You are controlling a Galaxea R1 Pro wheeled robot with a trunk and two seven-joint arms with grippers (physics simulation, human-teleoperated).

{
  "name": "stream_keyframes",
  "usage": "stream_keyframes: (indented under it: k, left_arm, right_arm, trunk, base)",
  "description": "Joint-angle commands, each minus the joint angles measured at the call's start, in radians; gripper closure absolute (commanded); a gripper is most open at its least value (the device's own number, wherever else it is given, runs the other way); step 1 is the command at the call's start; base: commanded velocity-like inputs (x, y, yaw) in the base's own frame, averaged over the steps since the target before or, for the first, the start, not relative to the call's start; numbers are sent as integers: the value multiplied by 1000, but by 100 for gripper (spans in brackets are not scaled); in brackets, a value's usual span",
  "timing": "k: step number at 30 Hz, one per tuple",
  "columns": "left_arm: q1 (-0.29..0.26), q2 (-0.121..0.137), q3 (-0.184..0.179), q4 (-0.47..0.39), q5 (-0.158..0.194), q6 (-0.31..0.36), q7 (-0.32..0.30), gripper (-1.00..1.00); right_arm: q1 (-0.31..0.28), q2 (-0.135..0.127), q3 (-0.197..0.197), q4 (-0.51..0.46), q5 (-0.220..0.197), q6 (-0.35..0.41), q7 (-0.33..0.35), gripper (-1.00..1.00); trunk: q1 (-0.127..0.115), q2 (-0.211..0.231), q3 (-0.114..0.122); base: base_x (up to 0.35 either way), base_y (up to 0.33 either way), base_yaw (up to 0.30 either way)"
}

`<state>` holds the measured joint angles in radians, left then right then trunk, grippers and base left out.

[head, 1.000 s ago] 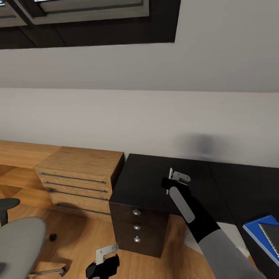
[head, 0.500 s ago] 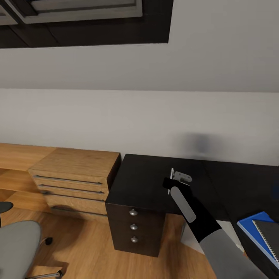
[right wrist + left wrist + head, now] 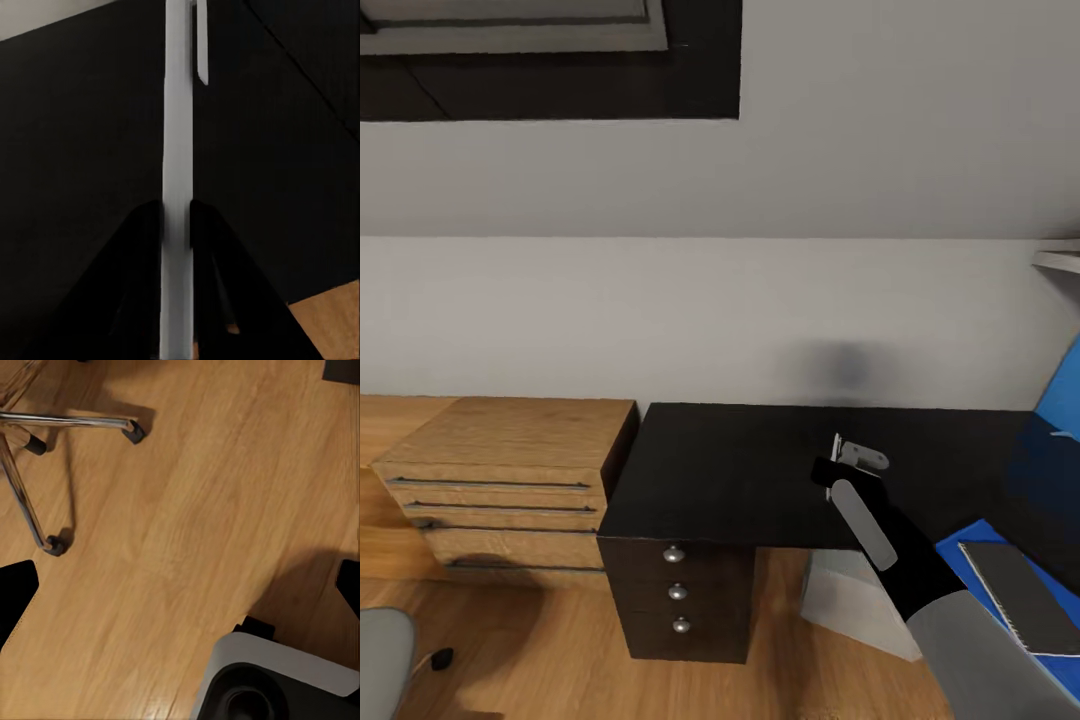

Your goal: In the bedroom, organize the workspace by keeping the computer under the desk, ensuring the monitor is on the desk, placing the keyboard on the desk next to the monitor, placing the mouse on the desk next to the keyboard, moving the folder from the swivel chair onto the desk next to the mouse, stacking the notebook on top of the folder with the pen on top of the notebook, and positioning the swivel chair next to the desk.

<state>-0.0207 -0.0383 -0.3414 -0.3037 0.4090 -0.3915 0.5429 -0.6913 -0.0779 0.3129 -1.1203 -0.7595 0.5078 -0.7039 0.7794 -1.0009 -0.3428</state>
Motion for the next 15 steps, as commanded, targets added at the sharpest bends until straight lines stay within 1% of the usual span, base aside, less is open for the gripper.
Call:
stream_keyframes:
  k: [1, 2, 3, 4, 5, 7, 8, 10, 11, 12, 13, 15]
  left_arm:
    - [-1, 1, -9, 0, 8, -4, 5, -100]
    - [-1, 1, -9, 0, 8, -4, 5, -100]
    - [-1, 1, -9, 0, 8, -4, 5, -100]
    - [-1, 1, -10, 0, 8, -4, 5, -100]
    - [-1, 1, -10, 0, 8, -4, 5, -100]
    - [-1, 1, -10, 0, 8, -4, 5, -100]
    - [-1, 1, -10, 0, 8, -4, 5, -100]
    - [-1, 1, -10, 0, 8, -4, 5, -100]
    - [-1, 2, -10, 0, 8, -4, 5, -100]
    - [-1, 3, -10, 0, 8, -4, 5, -100]
    - [-1, 3, -10, 0, 9, -4, 5, -100]
    - [-1, 3, -10, 0, 9, -4, 5, -100]
  right_arm:
    - [-1, -19, 3, 2, -8, 1, -6, 100]
    - [0, -39, 3, 7, -8, 0, -6, 100]
    - [2, -51, 3, 10, -9, 0, -5, 100]
    - [9, -77, 3, 14, -9, 0, 0, 100]
    - [13, -90, 3, 16, -10, 0, 5, 100]
    - [31, -140, 3, 20, -10, 1, 41, 100]
    - [34, -151, 2, 22, -10, 1, 55, 100]
    - [41, -188, 2, 29, -10, 3, 104, 100]
    - [43, -212, -1, 33, -11, 4, 128, 100]
    - [44, -226, -8, 36, -11, 5, 139, 100]
    - [45, -233, -17, 37, -11, 6, 145, 100]
    - [45, -237, -23, 40, -11, 6, 150, 100]
  trunk:
    - [0, -1, -1]
    - [0, -1, 0]
    - [0, -1, 0]
    - [0, -1, 1]
    - [0, -1, 2]
    - [0, -1, 3]
    - [0, -1, 3]
    - [0, -1, 4]
    - [0, -1, 5]
    - [0, -1, 6]
    - [0, -1, 6]
    - [0, -1, 7]
  base:
    - [0, 0, -274]
    - [0, 0, -275]
    - [0, 0, -275]
    - [0, 0, -276]
    - [0, 0, -276]
    - [0, 0, -276]
    - [0, 0, -277]
    - [0, 0, -277]
    - [0, 0, -277]
    - [0, 0, -278]
    - [0, 0, -279]
    - [0, 0, -279]
